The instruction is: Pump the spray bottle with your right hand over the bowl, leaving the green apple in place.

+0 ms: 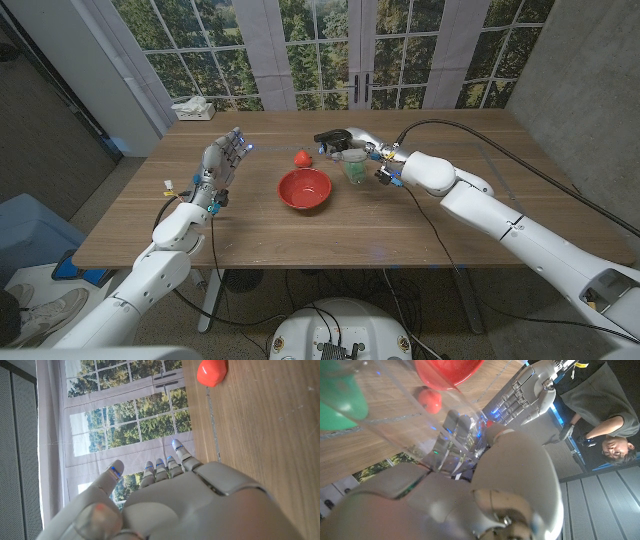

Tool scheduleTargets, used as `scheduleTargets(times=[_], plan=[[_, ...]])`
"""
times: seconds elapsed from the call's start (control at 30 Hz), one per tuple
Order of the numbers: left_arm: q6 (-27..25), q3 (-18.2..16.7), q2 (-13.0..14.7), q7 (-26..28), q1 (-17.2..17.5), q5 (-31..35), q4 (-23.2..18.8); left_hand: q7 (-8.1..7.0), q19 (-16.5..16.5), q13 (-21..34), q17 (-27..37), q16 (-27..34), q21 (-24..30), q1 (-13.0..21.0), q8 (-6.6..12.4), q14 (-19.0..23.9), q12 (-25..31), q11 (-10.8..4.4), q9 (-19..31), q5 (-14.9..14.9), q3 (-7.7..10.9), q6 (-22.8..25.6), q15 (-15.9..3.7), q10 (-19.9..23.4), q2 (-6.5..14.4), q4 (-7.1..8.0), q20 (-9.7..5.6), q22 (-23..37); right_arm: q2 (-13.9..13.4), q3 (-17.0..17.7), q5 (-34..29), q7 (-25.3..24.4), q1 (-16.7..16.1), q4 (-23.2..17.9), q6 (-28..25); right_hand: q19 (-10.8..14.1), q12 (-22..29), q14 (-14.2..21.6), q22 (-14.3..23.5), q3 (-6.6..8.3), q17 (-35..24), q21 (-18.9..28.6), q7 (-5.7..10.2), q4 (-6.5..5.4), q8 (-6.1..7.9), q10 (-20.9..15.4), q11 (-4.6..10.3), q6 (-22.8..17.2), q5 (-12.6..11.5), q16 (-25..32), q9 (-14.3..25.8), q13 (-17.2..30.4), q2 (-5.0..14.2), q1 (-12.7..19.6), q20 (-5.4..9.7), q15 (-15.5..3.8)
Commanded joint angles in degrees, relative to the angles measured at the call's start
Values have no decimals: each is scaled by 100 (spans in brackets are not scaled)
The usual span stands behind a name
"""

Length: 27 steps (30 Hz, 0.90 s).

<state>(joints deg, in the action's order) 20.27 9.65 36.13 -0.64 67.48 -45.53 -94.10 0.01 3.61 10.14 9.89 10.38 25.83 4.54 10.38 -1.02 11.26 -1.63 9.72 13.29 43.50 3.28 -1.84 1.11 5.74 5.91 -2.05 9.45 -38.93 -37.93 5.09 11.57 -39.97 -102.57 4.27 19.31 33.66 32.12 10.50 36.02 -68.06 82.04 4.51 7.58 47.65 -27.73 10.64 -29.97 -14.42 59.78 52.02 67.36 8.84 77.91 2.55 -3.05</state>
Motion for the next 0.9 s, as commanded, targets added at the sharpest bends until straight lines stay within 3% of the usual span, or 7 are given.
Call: scheduleTargets(times=[0.03,0.37,0.63,0.77,0.87,0.9], plan=[[-1,29,-23,-17,-62,-2,54,-34,56,17,3,-1,-3,-55,4,-13,-15,-16,28,13,41,20,-96,-38,370,-17,-10,31,-37,-201,-291,336,333,-18,-222,-26,-14,57,19,441,-197,27,-27,192,-4,-17,-12,-34,-25,40,10,23,146,119,743,-857],[2,45,-40,-13,-89,3,75,-37,63,17,3,1,-22,-60,4,-9,-14,-19,28,14,44,19,-95,-38,369,-16,-11,32,2,-296,-364,554,548,5,-467,-46,-20,42,12,451,-203,48,-20,198,29,-14,-14,-23,-31,62,84,23,152,128,735,-851],[19,52,-65,-15,-112,-2,108,-40,70,17,3,1,-36,-64,6,-9,-14,-14,28,14,48,22,-96,-38,372,-14,-9,32,29,-369,-392,708,693,87,-517,-91,-34,-21,21,439,-256,53,133,195,145,78,-50,22,-26,155,292,71,190,162,717,-819],[5,62,-63,-24,-136,-3,126,-36,74,17,3,1,-44,-65,6,-8,-15,-13,28,15,51,22,-94,-40,375,-14,-9,32,1,-465,-656,694,767,22,-540,-110,-26,-73,28,436,-277,47,200,184,309,88,-55,-99,-24,241,467,98,222,193,711,-820],[5,69,-71,-27,-150,-4,145,-41,76,17,3,-1,-50,-66,7,-12,-15,-23,28,16,53,24,-95,-41,378,-13,-10,33,-42,-548,-847,799,860,-94,-733,-92,55,-122,16,448,-255,35,269,168,740,14,-84,-311,-25,383,976,174,218,232,697,-808],[12,72,-79,-35,-154,-9,155,-60,78,17,2,-2,-56,-65,1,-14,-15,-21,28,16,57,8,-95,-41,381,-14,-7,33,-13,-505,-786,717,815,6,-513,-85,57,-115,11,456,-234,40,282,173,861,9,-87,-305,-26,408,1157,162,208,246,690,-814]])
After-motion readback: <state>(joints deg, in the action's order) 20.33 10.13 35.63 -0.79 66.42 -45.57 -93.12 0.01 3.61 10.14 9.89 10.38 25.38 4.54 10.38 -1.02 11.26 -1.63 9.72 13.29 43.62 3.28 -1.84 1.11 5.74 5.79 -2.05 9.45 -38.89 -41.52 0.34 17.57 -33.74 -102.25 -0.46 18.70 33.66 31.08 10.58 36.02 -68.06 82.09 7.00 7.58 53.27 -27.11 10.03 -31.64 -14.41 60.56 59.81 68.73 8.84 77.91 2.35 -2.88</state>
